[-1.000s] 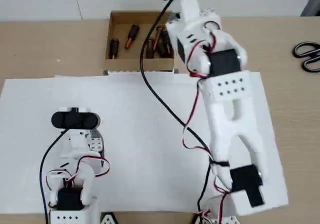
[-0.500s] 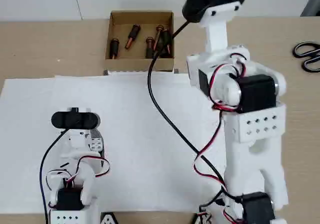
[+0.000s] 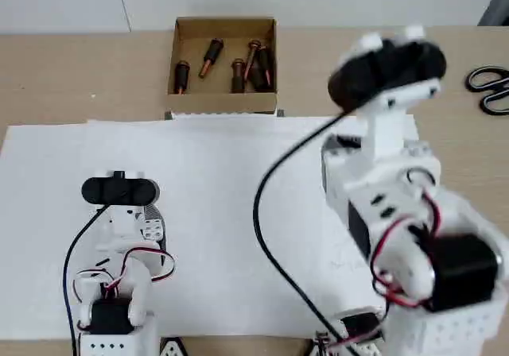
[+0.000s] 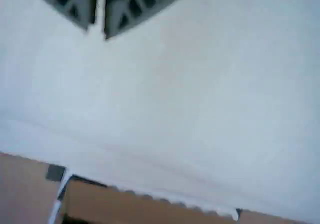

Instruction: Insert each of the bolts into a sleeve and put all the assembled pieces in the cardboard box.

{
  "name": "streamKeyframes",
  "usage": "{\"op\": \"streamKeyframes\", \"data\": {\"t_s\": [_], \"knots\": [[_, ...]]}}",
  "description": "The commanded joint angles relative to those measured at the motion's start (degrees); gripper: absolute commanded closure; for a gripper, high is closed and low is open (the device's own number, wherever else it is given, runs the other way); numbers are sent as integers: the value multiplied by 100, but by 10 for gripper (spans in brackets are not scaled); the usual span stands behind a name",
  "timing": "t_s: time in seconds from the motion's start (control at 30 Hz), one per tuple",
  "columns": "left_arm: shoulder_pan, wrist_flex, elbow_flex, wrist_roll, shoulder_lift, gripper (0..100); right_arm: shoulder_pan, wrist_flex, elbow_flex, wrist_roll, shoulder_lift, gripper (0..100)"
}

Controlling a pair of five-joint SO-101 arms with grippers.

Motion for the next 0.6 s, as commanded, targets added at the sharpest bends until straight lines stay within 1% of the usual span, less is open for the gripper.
{"op": "streamKeyframes", "data": {"t_s": [0.0, 0.17, 0.37, 0.47, 0.57], "knots": [[-35, -18, -22, -35, -35, 992, 57, -22, 1116, -53, -980, 995], [-35, -18, -22, -35, -35, 992, 92, -558, 2866, -53, -2264, 995], [-35, -18, -22, -35, -35, 992, 778, -1684, 5055, -26, -3626, 995], [-35, -18, -22, -35, -35, 992, 866, -2176, 6057, -9, -4303, 995], [-35, -18, -22, -35, -35, 992, 884, -2589, 7033, 290, -5024, 995]]}}
